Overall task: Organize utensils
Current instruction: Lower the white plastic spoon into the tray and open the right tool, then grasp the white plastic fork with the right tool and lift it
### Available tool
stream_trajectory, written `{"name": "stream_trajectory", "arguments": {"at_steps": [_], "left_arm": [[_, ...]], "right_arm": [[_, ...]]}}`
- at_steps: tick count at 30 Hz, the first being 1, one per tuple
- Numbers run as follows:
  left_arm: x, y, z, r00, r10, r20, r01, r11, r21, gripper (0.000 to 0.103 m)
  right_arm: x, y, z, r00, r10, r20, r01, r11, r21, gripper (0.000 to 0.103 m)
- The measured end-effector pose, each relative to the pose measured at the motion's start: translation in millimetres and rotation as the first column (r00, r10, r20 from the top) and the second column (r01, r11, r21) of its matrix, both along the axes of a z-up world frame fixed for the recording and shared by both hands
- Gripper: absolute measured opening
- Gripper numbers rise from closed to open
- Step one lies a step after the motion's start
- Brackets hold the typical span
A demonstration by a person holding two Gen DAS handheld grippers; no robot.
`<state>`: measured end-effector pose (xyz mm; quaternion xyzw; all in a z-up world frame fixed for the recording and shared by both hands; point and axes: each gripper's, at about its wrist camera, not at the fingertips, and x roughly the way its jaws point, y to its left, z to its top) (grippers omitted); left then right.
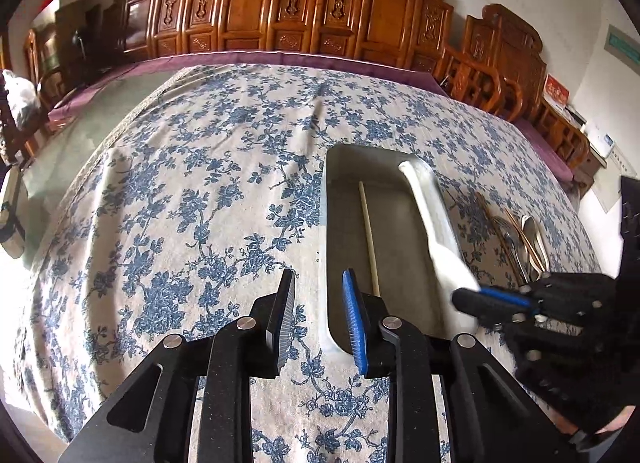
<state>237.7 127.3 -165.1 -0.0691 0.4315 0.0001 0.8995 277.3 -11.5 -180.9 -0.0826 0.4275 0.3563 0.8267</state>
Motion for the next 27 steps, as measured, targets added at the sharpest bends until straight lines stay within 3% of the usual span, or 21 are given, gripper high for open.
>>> {"name": "stream_trajectory", "arguments": {"at_steps": [9,13,19,24,27], "left_arm": [[0,0,1,1.000,0.004,0.003,-0.004,1.000,-0.002,0.025],[-1,-3,2,1.000,-0.001,0.008,0.001,1.000,0.006,0.025],[-6,-17,9,0.999,-0.020,0.027,0.020,1.000,0.011,0.032],[-11,-40,20,0.997,-0.058,0.047,0.057,0.998,0.018,0.046],[-14,-54,27,0.995,-0.077,0.062,0.077,0.997,0.007,0.046]], "right_arm": [[9,3,-15,0.999,-0.018,-0.036,0.018,1.000,0.003,0.007],[5,-5,-7,1.000,-0.019,-0.022,0.020,0.999,0.026,0.019],[-14,-56,21,0.995,-0.092,0.033,0.090,0.993,0.070,0.019],[-29,-118,32,0.977,-0.200,0.074,0.198,0.979,0.038,0.019],[-33,-152,31,0.960,-0.265,0.091,0.266,0.964,0.003,0.019]]}}
